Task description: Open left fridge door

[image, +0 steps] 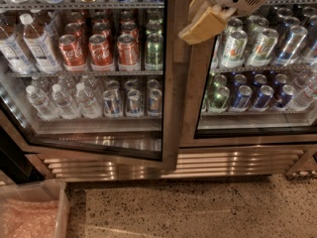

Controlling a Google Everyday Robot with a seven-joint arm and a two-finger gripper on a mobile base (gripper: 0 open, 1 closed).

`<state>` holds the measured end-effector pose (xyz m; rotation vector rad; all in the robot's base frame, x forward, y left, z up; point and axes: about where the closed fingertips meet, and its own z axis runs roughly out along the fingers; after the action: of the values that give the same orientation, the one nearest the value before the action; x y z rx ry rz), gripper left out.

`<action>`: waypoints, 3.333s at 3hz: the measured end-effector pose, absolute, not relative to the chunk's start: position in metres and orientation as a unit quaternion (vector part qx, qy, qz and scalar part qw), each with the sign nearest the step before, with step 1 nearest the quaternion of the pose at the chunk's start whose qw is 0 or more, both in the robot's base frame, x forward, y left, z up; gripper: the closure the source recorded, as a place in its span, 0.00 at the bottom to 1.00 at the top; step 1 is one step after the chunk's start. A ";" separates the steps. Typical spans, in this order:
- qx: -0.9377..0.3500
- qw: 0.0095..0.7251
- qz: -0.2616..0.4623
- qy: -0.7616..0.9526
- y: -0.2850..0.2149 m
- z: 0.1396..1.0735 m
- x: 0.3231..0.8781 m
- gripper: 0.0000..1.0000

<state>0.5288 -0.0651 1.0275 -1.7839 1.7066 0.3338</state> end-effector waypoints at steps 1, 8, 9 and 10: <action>-0.679 0.319 0.127 0.649 -0.065 1.028 0.529 0.90; -0.613 0.326 0.126 0.709 -0.186 1.106 0.388 1.00; -0.557 0.362 0.064 0.745 -0.253 1.148 0.363 1.00; -0.538 0.375 0.037 0.754 -0.285 1.150 0.359 1.00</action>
Offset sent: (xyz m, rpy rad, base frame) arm 0.0000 0.0000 0.0000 0.0000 0.0000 0.0000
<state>0.3586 -0.2851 1.1497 -1.3776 1.9287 0.0959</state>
